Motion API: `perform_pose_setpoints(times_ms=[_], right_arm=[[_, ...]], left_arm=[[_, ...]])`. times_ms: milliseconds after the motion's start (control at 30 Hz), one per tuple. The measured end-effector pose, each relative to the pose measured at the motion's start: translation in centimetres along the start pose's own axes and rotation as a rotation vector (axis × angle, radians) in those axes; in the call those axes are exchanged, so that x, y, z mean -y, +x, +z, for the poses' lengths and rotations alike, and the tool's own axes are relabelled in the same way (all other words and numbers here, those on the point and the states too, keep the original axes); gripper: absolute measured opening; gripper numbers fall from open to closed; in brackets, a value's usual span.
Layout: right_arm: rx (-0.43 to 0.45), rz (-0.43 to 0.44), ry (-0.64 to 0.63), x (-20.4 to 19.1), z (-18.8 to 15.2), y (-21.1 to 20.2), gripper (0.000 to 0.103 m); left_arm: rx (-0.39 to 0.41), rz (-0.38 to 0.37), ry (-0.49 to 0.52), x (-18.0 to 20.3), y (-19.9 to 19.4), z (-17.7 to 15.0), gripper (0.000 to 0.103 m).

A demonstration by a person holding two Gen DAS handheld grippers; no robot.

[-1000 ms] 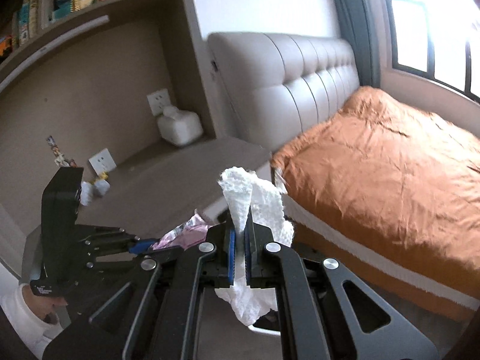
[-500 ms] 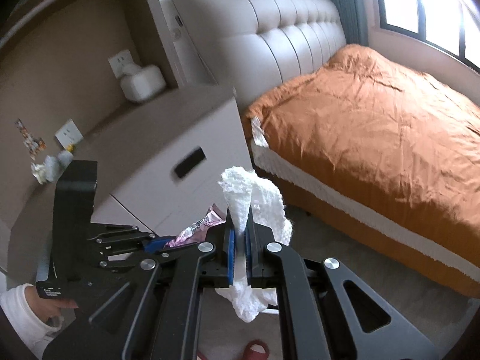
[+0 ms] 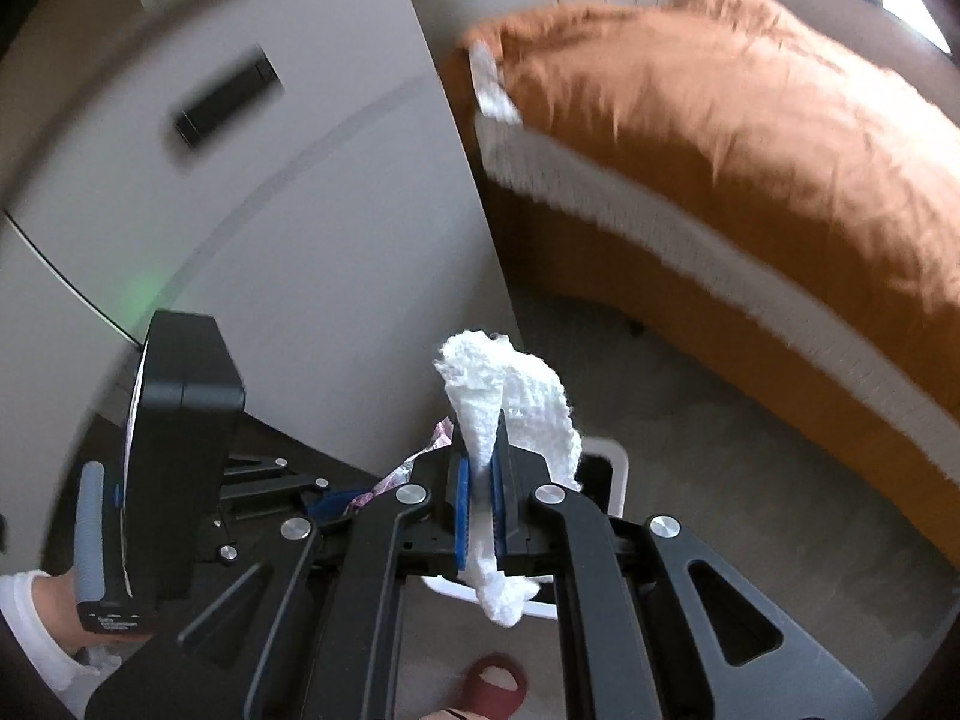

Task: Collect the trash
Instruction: 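Open both tools to drop the wrapper and tissue into the bin, then move both open tools back toward the trash pile on the desk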

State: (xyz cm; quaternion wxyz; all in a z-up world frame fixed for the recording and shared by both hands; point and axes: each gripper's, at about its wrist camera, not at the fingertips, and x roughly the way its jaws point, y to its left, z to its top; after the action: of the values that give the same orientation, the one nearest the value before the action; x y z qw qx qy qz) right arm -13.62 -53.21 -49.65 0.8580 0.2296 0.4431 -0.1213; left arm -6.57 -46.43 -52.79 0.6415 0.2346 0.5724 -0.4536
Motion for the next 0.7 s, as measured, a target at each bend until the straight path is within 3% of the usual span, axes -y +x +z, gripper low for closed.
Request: perform_pose_setpoints(times_ms=[33, 67, 100, 133, 167, 200, 300, 467, 700], right_arm=[[-0.019, 0.006, 0.003, 0.5, -0.7, 1.6, 0.010], [-0.036, 0.020, 0.005, 0.8, -1.1, 2.7, 0.021], [-0.064, 0.039, 0.008, 1.1, -1.7, 4.0, 0.069], [-0.084, 0.018, 0.012, 1.7, -2.4, 5.7, 0.081], [-0.103, 0.013, 0.012, 2.2, -2.9, 6.8, 0.097], [-0.127, 0.027, 0.033, 2.9, -3.3, 7.8, 0.099], [-0.158, -0.035, 0.049, 4.4, -4.7, 10.6, 0.099], [-0.183, -0.064, 0.054, 4.5, -4.9, 11.8, 0.099], [-0.158, -0.073, 0.008, 2.2, -3.5, 7.9, 0.099]], left_arm=[[-0.005, -0.005, -0.009, -0.3, 1.3, -0.1, 0.013], [-0.011, -0.015, -0.018, -0.5, 2.3, -0.2, 0.029], [-0.021, -0.029, -0.032, -0.7, 3.3, -0.4, 0.047], [-0.026, -0.038, -0.065, -1.2, 4.4, -0.5, 0.100], [-0.014, -0.042, -0.117, -2.1, 5.4, -0.7, 0.098], [-0.018, -0.032, -0.137, -2.5, 6.3, -1.0, 0.098], [-0.064, -0.033, -0.132, -3.1, 9.1, -1.5, 0.098], [-0.087, -0.034, -0.116, -3.0, 9.9, -2.4, 0.098], [-0.056, -0.011, -0.115, -3.6, 5.8, -2.4, 0.098]])
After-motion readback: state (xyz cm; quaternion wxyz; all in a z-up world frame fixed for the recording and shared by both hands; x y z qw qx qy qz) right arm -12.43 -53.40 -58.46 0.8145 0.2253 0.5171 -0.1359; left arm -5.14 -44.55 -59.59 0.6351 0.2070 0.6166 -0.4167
